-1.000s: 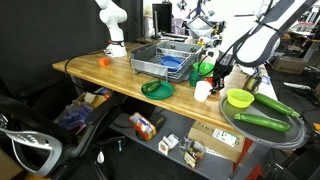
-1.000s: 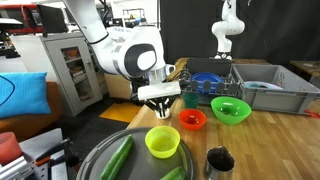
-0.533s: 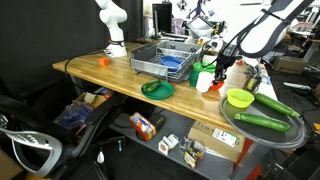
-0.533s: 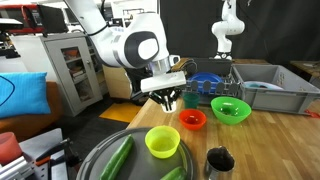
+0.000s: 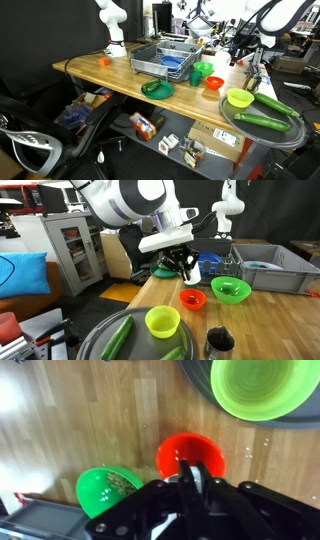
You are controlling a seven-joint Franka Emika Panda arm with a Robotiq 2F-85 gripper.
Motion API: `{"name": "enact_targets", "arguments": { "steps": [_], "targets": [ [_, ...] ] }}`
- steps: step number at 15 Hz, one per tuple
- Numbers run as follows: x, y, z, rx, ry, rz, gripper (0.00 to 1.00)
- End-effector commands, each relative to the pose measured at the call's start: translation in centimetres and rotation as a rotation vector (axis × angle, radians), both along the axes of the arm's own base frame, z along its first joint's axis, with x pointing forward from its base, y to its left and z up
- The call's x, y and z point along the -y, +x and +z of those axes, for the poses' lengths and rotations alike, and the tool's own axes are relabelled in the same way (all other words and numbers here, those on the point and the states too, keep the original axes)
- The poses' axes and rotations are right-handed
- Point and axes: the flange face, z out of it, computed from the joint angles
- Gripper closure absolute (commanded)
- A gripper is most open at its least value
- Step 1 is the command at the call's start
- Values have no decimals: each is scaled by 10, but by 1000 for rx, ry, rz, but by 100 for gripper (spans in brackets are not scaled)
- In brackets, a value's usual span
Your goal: Move the white mug backwards
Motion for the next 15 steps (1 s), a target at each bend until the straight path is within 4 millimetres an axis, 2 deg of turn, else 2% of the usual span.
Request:
{"name": "enact_targets", "arguments": {
  "steps": [1, 3, 5, 12, 15],
  "targets": [
    [35, -5, -1, 13, -76, -191, 98],
    [54, -10, -9, 9, -104, -318, 98],
    [63, -14, -19, -14, -119, -446, 98],
    [72, -19, -67, -114, -42, -839, 98],
    [74, -10, -64, -56, 17, -916, 98]
  ]
}}
